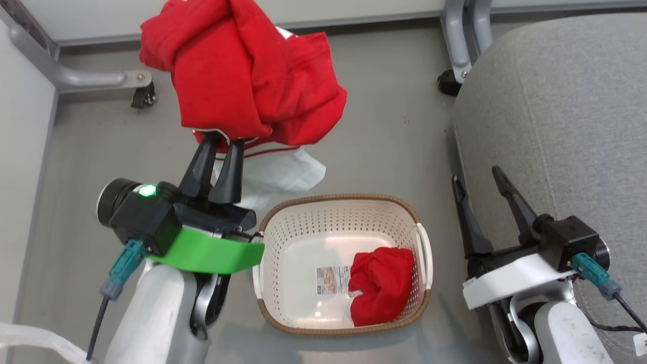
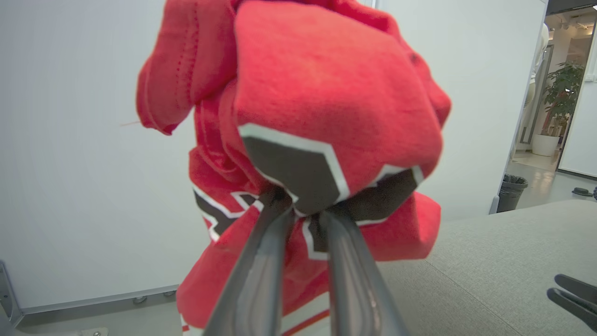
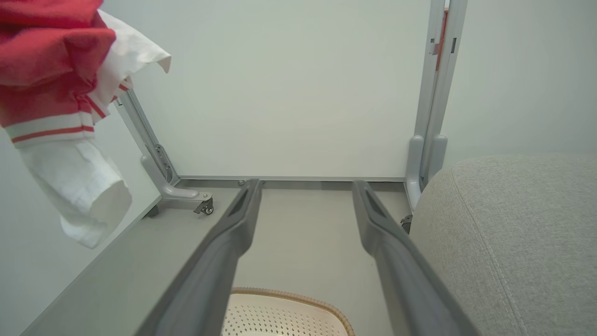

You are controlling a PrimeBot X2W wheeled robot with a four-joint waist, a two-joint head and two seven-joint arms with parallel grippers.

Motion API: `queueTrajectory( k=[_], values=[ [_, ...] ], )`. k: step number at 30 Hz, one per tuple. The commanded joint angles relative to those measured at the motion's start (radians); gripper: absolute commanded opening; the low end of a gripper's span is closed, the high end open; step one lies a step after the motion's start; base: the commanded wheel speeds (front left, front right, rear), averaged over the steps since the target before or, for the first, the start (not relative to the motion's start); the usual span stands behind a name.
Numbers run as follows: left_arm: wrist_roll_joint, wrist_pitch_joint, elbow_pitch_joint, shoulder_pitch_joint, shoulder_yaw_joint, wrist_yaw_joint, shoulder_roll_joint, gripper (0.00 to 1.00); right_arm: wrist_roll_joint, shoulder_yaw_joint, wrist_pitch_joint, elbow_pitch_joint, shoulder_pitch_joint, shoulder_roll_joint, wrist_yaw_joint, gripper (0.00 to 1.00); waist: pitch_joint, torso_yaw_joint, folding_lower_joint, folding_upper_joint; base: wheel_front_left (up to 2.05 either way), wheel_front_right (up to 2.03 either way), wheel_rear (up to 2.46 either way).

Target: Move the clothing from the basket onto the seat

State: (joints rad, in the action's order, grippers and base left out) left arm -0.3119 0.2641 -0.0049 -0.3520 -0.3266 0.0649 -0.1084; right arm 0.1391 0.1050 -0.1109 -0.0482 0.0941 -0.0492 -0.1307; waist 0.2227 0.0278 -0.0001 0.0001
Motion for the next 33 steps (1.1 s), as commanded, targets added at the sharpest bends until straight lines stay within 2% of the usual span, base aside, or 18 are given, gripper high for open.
queueTrajectory(
  k=[1, 8, 16, 33],
  values=[
    [0.007, 0.000, -0.015, 0.028, 0.009, 0.014, 0.002, 0.00, 0.010, 0.007, 0.004, 0.001, -0.020, -0.003, 0.000, 1.00, -0.060, -0.016, 0.0001, -0.0001, 0.00, 0.00, 0.00],
    [0.009, 0.000, -0.050, 0.111, 0.000, 0.049, -0.005, 0.00, 0.025, 0.034, 0.020, -0.004, -0.077, -0.003, 0.000, 1.00, -0.138, -0.040, 0.0001, -0.0001, 0.00, 0.00, 0.00],
    [-0.009, 0.000, -0.053, 0.187, -0.013, 0.059, -0.005, 0.00, 0.043, 0.063, 0.045, -0.013, -0.139, -0.003, 0.000, 1.00, -0.213, -0.050, 0.0001, -0.0001, 0.00, 0.00, 0.00],
    [-0.018, 0.000, -0.040, 0.229, -0.029, 0.065, -0.007, 0.00, 0.059, 0.075, 0.074, -0.042, -0.189, -0.002, 0.000, 1.00, -0.252, -0.050, 0.0001, -0.0001, 0.00, 0.00, 0.00]
  ],
)
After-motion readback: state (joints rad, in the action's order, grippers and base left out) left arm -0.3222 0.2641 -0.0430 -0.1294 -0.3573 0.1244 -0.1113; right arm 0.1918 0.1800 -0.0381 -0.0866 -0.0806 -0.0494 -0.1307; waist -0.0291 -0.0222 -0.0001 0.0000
